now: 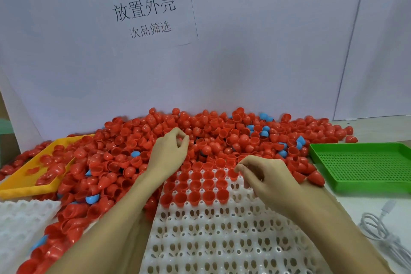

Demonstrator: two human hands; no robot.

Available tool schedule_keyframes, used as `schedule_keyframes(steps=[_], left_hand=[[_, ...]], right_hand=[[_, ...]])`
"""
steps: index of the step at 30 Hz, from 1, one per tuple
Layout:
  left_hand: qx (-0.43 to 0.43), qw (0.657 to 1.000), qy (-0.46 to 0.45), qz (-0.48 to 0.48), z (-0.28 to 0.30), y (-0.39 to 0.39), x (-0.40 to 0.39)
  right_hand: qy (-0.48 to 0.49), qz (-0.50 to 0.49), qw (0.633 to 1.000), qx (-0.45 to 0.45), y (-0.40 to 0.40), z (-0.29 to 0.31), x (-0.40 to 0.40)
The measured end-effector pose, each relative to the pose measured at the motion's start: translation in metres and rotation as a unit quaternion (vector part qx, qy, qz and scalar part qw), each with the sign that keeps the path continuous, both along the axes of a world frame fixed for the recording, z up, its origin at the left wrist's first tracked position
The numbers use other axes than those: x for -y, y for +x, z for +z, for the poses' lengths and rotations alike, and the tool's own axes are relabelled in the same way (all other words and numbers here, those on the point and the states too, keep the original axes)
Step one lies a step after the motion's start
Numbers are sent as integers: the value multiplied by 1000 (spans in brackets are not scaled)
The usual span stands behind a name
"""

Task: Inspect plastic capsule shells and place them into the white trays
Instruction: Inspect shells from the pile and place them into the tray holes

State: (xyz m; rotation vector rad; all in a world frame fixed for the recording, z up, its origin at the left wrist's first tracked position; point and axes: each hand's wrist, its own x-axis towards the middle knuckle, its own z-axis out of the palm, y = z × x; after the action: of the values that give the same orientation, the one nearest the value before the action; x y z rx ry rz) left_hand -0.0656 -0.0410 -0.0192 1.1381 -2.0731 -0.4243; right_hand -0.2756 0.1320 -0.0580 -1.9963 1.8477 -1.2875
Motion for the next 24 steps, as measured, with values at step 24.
schedule_keyframes(steps=[24], left_hand=[[191, 972, -79, -116, -15, -96, 60]], right_hand=[[6, -17, 1000, -7, -2, 2, 0]])
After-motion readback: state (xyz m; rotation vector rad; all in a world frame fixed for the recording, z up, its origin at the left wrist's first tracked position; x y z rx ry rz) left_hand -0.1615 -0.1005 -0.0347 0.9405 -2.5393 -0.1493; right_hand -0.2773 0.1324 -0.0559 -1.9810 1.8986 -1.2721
